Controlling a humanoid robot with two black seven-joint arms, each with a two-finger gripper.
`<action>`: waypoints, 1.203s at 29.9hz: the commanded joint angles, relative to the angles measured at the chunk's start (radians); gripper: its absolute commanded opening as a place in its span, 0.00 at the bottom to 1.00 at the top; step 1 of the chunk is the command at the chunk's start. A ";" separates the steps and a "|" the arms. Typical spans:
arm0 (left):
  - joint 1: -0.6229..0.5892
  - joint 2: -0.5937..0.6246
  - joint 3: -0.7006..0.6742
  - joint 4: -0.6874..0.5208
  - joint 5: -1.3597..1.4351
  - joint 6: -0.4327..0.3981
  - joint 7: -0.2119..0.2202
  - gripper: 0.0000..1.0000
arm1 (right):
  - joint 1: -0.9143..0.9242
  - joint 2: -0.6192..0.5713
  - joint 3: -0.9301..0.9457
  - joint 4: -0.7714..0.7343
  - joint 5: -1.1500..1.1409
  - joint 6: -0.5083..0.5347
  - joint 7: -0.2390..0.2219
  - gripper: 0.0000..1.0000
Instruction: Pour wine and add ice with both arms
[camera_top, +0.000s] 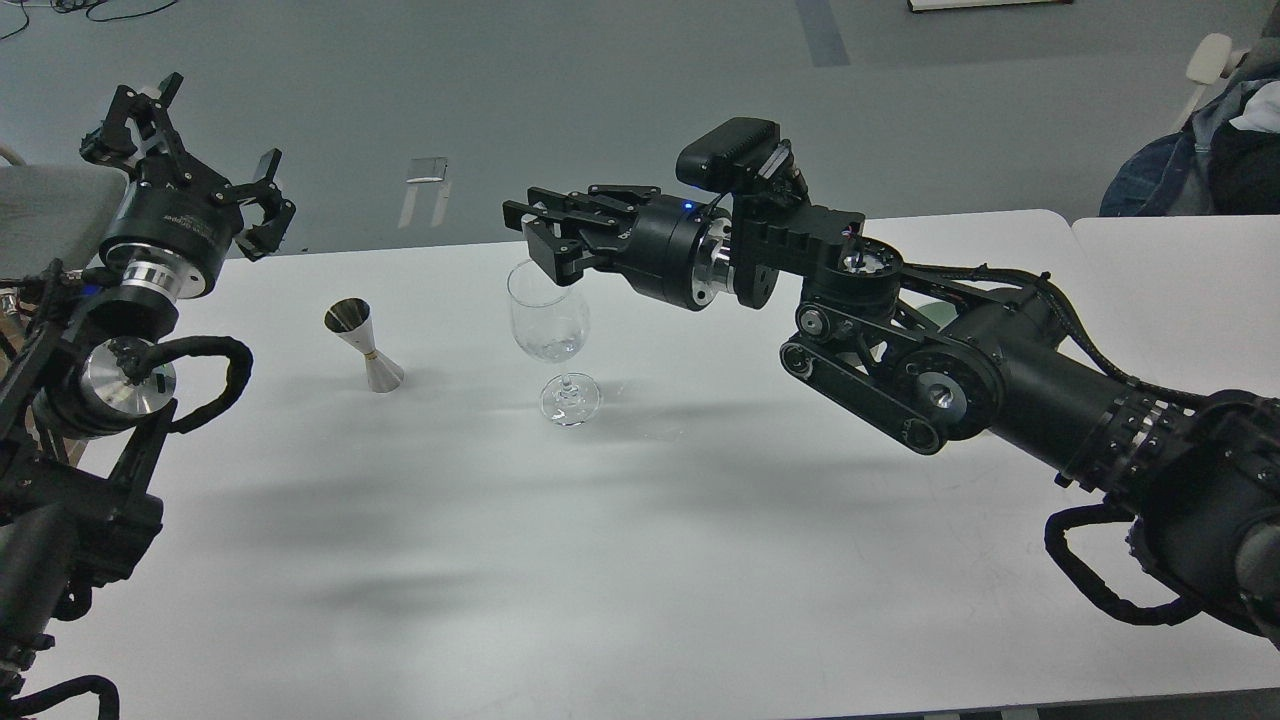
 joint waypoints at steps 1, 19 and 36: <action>-0.001 -0.002 0.000 0.000 0.000 0.000 0.000 0.97 | 0.001 0.000 0.002 -0.002 0.002 0.000 -0.003 0.97; 0.000 -0.002 0.000 0.000 0.000 0.000 0.000 0.97 | -0.004 0.000 0.002 -0.009 -0.006 0.000 -0.012 0.00; -0.001 0.000 0.000 0.000 0.000 0.000 0.000 0.97 | -0.002 0.000 0.007 -0.008 0.009 0.000 -0.021 0.99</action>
